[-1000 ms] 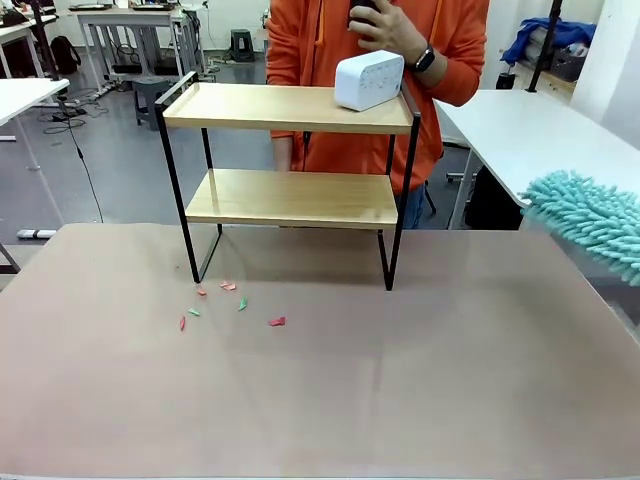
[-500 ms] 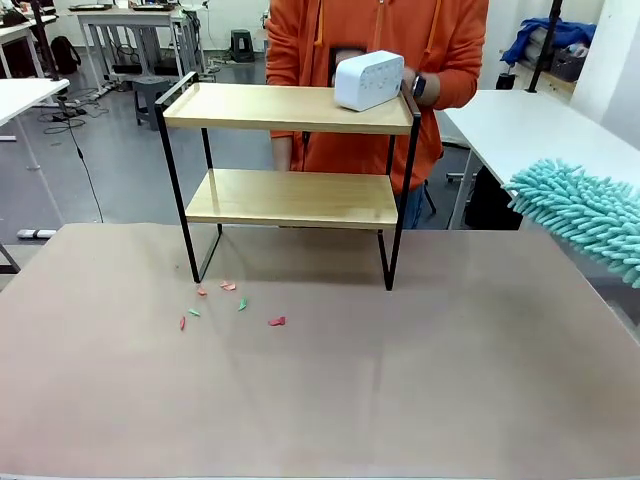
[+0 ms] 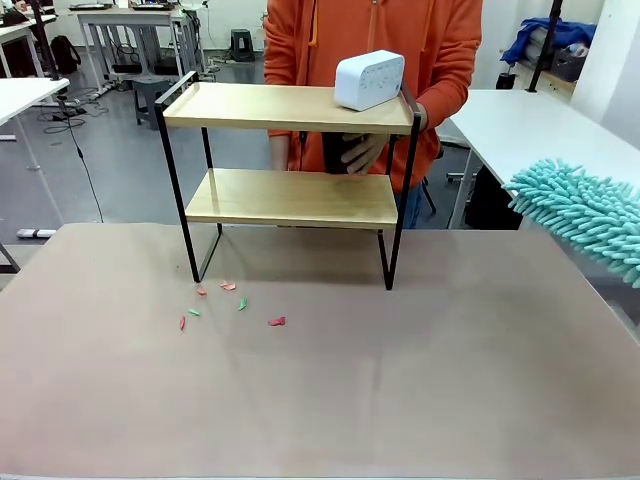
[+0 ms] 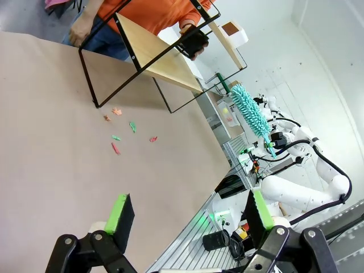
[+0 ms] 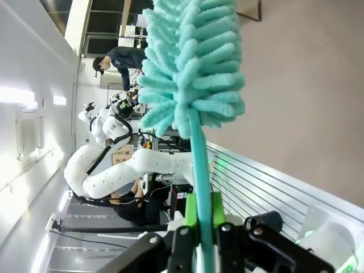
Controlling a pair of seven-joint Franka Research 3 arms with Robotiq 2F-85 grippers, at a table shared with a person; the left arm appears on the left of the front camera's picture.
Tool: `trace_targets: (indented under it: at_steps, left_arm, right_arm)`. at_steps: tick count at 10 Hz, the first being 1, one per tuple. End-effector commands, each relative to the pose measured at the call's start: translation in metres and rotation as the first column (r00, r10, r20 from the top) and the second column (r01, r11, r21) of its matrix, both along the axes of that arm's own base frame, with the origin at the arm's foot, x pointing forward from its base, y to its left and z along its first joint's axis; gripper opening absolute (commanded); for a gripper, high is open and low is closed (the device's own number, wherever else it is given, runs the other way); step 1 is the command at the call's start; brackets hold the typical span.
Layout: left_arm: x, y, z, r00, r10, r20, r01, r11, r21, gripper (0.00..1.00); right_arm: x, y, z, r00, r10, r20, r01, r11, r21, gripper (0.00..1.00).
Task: Clean the shelf.
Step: Hand the Duster back to the human.
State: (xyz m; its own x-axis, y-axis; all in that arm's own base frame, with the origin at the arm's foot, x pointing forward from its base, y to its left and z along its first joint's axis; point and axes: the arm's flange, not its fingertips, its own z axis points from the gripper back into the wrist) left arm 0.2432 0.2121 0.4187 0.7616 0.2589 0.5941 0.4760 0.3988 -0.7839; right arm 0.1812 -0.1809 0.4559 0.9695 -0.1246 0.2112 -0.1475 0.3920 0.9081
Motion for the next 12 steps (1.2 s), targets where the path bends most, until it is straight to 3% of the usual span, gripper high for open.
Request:
trace_targets:
  at_steps: [1, 2, 3, 4, 5, 6, 7, 8, 9, 10, 11, 12]
  left_arm:
    - [-0.001, -0.003, 0.0, 1.0, -0.002, 0.025, 0.002, 1.0, -0.007, 1.0]
    - [-0.001, -0.003, 0.0, 1.0, -0.002, 0.025, 0.002, 1.0, -0.007, 1.0]
    - [0.0, 0.0, 0.0, 1.0, 0.0, 0.0, 0.0, 1.0, 0.0, 1.0]
    - [-0.009, -0.019, 0.036, 0.989, -0.113, 0.099, 0.11, 0.993, 0.03, 1.0]
    - [-0.018, -0.048, 0.07, 0.952, -0.238, 0.192, 0.228, 0.971, 0.072, 1.0]
    - [-0.029, -0.086, 0.101, 0.863, -0.419, 0.282, 0.397, 0.908, 0.132, 1.0]
    - [-0.041, -0.121, 0.117, 0.755, -0.569, 0.328, 0.54, 0.822, 0.183, 1.0]
    - [-0.054, -0.154, 0.122, 0.612, -0.722, 0.323, 0.694, 0.686, 0.218, 1.0]
    - [-0.063, -0.184, 0.119, 0.476, -0.825, 0.304, 0.806, 0.548, 0.223, 1.0]
    - [-0.069, -0.219, 0.106, 0.441, -0.871, 0.216, 0.833, 0.487, 0.263, 1.0]
    - [-0.063, -0.207, 0.096, 0.566, -0.818, 0.106, 0.763, 0.568, 0.308, 1.0]
    - [-0.07, -0.201, 0.133, 0.559, -0.794, 0.24, 0.758, 0.606, 0.241, 1.0]
  right_arm:
    - [-0.002, -0.005, -0.001, 1.0, 0.014, 0.018, -0.014, 1.0, -0.002, 0.1]
    - [0.0, 0.0, 0.0, 1.0, 0.0, 0.0, 0.0, 1.0, 0.0, 0.13]
    - [0.0, 0.004, 0.016, 0.995, 0.092, 0.036, -0.091, 0.995, -0.041, 0.13]
    - [-0.005, 0.009, 0.052, 0.969, 0.161, 0.189, -0.153, 0.987, -0.057, 0.13]
    - [-0.018, 0.023, 0.092, 0.888, 0.279, 0.365, -0.253, 0.96, -0.118, 0.13]
    - [-0.032, 0.05, 0.124, 0.74, 0.467, 0.485, -0.402, 0.884, -0.238, 0.13]
    - [-0.041, 0.079, 0.136, 0.607, 0.647, 0.461, -0.522, 0.762, -0.383, 0.13]
    - [-0.044, 0.109, 0.134, 0.491, 0.796, 0.355, -0.603, 0.605, -0.52, 0.13]
    - [-0.044, 0.131, 0.127, 0.432, 0.873, 0.229, -0.645, 0.476, -0.598, 0.13]
    - [-0.04, 0.147, 0.116, 0.536, 0.834, 0.129, -0.605, 0.486, -0.63, 0.13]
    - [-0.052, 0.123, 0.145, 0.668, 0.683, 0.296, -0.56, 0.723, -0.405, 0.13]
    - [-0.052, 0.123, 0.145, 0.668, 0.683, 0.296, -0.56, 0.723, -0.405, 0.13]
